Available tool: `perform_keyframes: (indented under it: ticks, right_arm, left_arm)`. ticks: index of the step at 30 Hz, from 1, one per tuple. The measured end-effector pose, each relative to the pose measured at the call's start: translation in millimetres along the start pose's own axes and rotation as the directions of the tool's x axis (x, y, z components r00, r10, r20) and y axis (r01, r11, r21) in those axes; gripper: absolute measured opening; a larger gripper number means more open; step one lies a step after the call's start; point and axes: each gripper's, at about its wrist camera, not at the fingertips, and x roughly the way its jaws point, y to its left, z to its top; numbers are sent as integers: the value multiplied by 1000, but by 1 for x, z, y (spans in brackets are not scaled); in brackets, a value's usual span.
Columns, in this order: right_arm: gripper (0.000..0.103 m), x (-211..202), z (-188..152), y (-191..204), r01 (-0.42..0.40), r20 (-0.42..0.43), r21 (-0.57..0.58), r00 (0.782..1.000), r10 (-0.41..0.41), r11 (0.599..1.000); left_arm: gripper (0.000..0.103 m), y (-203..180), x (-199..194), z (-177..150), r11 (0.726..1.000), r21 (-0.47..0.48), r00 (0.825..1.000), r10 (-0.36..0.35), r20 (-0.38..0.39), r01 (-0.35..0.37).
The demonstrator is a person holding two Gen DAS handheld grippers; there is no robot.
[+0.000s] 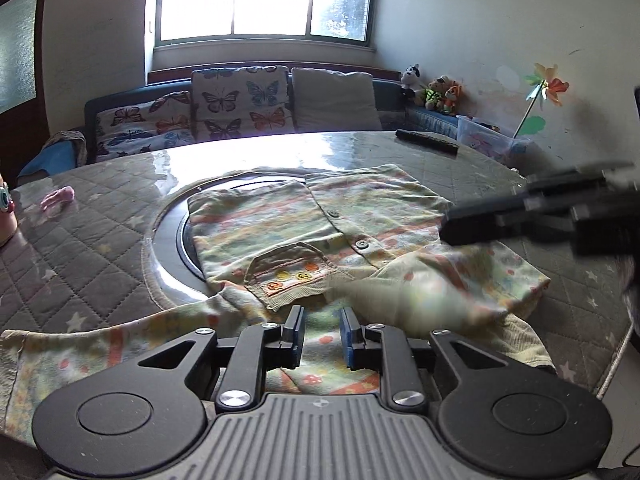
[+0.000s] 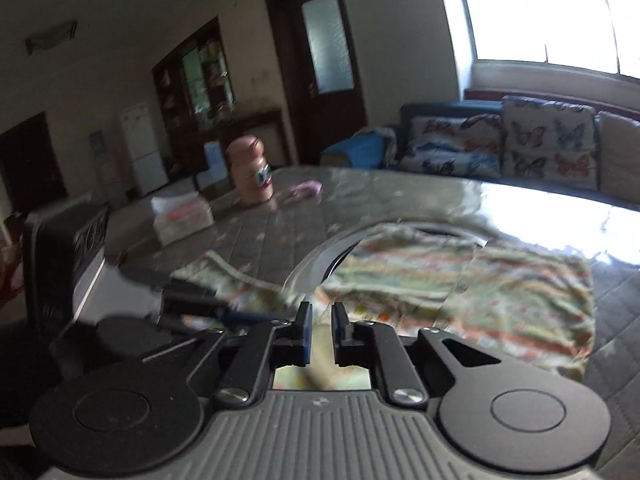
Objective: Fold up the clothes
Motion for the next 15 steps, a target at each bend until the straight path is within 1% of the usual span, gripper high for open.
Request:
perform_keyframes:
  ticks: [2, 3, 7, 10, 15]
  right_arm:
    - [10, -7, -10, -1, 9, -26, -14, 1000, -10, 1000]
    - [10, -12, -15, -6, 28, -34, -7, 999, -28, 1000]
    - [10, -24, -31, -32, 139, -75, 39, 988, -136, 989]
    - [10, -28, -45, -59, 251, -118, 72, 963, -242, 965]
    - [10, -27, -68, -101, 367, -189, 139, 922, -339, 920]
  left_arm:
    - [21, 0, -1, 2, 1000, 0, 1000, -3, 5, 3]
    - [21, 0, -1, 3, 1000, 1, 1000, -7, 7, 7]
    - [21, -8, 4, 5, 999, 18, 999, -39, 2, 39]
    - [21, -17, 14, 5, 997, 31, 998, -66, -15, 67]
    - [21, -30, 26, 7, 993, 53, 994, -101, -37, 103]
